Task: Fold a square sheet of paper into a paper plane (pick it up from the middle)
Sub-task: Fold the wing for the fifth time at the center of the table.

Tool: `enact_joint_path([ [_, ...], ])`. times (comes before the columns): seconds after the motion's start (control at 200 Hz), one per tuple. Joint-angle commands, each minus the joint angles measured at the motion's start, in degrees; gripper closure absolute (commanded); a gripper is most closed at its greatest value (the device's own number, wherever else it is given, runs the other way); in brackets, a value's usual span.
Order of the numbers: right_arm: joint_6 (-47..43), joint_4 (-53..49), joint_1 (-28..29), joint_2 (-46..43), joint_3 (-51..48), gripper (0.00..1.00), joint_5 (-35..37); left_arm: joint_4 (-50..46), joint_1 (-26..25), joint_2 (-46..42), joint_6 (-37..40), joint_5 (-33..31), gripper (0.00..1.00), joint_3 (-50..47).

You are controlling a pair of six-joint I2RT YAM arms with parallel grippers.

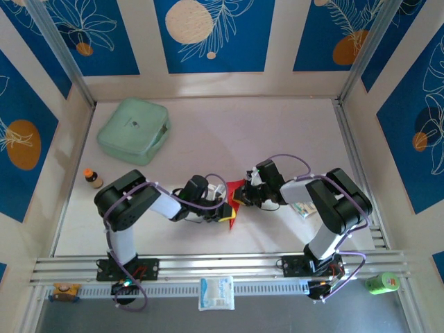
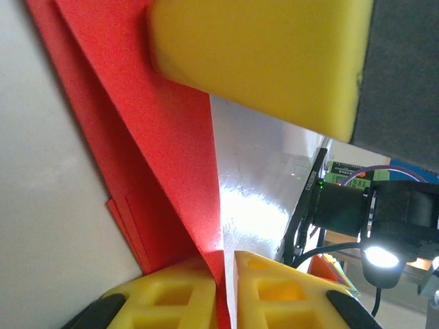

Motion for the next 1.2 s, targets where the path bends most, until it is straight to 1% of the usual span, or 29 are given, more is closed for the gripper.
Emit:
enact_joint_path([
  [0.0,0.3,-4.7,-0.2,1.6,0.1,0.88,3.6,-11.4,-0.2,-0.5,3.1,-2.9,0.84,-0.5],
  [0.14,0.2,-5.1,0.0,1.8,0.3,0.88,3.8,-14.6,-0.6,-1.6,4.6,-3.0,0.84,0.0],
  [0.21,0.2,-5.4,0.2,1.9,0.4,0.89,4.1,-15.0,-0.8,-1.5,4.9,-2.2,0.88,0.3],
  [0.265,0.1,-5.8,0.2,2.0,0.5,0.88,4.3,-15.5,-1.0,-1.7,4.9,-2.3,0.93,0.3],
  [0.39,0.2,-6.2,0.4,2.0,0.5,0.88,4.6,-15.4,-1.5,-1.9,4.9,-1.7,0.93,0.4],
  [0.43,0.2,-6.3,0.5,2.0,0.6,0.88,4.8,-15.5,-1.7,-1.8,4.9,-1.2,0.92,0.6],
  [0.495,0.4,-6.6,0.7,2.1,0.6,0.89,5.1,-16.3,-2.0,-2.0,5.1,-0.9,0.88,1.0],
  [0.575,0.4,-7.1,0.8,2.3,0.7,0.89,5.6,-17.1,-2.4,-2.5,5.4,-1.1,0.85,1.1],
  [0.895,0.5,-7.4,1.2,2.2,0.4,0.89,6.1,-16.5,-2.9,-4.9,5.0,-2.0,0.84,0.6],
  [0.985,0.5,-7.4,1.2,2.1,0.3,0.89,6.1,-16.0,-2.9,-6.0,4.7,-3.4,0.82,0.5],
  [1.045,0.5,-7.4,1.3,2.0,0.4,0.89,6.0,-16.1,-2.9,-6.6,4.6,-4.5,0.77,0.6],
  [1.195,0.4,-7.6,1.4,1.4,0.2,0.89,6.1,-16.2,-2.7,-7.4,4.3,-6.6,0.74,1.2],
])
